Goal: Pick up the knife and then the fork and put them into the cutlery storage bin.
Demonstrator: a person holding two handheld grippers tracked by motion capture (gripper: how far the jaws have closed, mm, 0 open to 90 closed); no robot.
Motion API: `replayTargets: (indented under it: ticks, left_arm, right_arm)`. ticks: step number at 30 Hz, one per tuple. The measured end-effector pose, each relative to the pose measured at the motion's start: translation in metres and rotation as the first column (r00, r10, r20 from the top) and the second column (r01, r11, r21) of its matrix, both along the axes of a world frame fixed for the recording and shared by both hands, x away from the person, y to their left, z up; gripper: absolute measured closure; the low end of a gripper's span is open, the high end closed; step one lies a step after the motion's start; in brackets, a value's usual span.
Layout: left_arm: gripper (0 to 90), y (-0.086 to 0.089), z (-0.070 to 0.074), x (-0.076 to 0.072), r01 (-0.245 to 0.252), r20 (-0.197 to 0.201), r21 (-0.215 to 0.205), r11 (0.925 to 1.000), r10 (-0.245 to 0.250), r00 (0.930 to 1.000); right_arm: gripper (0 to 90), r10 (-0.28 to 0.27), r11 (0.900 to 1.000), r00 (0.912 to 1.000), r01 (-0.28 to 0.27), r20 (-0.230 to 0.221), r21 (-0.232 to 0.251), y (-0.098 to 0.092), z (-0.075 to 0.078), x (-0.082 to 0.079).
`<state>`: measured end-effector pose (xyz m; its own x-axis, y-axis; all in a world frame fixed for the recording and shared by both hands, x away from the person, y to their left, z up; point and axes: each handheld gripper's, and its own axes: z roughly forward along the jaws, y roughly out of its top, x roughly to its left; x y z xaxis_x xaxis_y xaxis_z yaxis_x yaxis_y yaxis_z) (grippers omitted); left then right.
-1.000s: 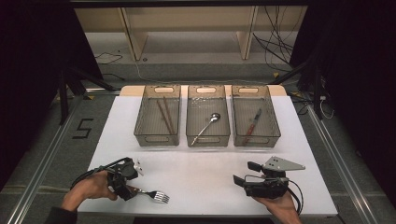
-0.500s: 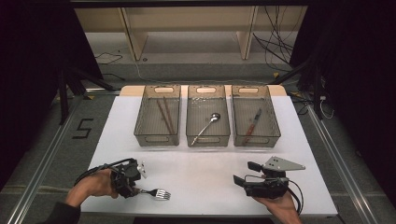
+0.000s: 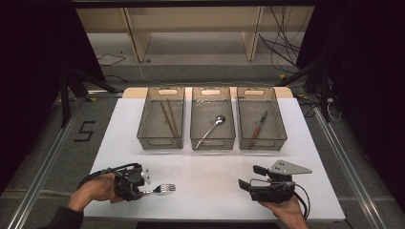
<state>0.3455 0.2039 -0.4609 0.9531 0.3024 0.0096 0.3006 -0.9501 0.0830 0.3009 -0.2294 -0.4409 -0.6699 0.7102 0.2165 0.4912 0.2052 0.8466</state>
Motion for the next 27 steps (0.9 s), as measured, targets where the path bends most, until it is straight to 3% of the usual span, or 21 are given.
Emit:
replayTargets:
  ticks: [8, 11, 15, 20, 27]
  left_arm:
    - [76.2, 0.001, 0.002, 0.002, -0.012, 0.033, -0.013, 0.9998, 0.012, 0.9994]
    - [76.3, 0.000, 0.005, 0.003, -0.043, 0.055, -0.041, 0.9982, 0.045, 0.9975]
    - [76.3, -0.006, 0.013, 0.004, -0.048, 0.074, -0.081, 0.9956, 0.054, 0.9958]
    - [76.3, -0.017, 0.021, 0.010, -0.071, 0.096, -0.133, 0.9885, 0.084, 0.9918]
    - [76.3, -0.038, 0.039, 0.020, -0.121, 0.126, -0.243, 0.9623, 0.155, 0.9798]
  right_arm:
    - [21.9, 0.001, 1.000, 1.0000, -0.001, 0.001, -0.001, 0.000, 0.000, 0.000]
    - [21.9, -0.001, 1.000, 1.0000, 0.001, 0.002, 0.002, 0.000, 0.000, 0.000]
    - [21.9, 0.000, 1.000, 1.0000, 0.000, 0.001, 0.002, 0.000, 0.000, 0.000]
    - [21.9, 0.002, 1.000, 1.0000, -0.002, 0.000, 0.001, 0.000, 0.000, 0.000]
    - [21.9, -0.001, 1.000, 1.0000, 0.001, 0.002, 0.004, 0.000, 0.000, 0.000]
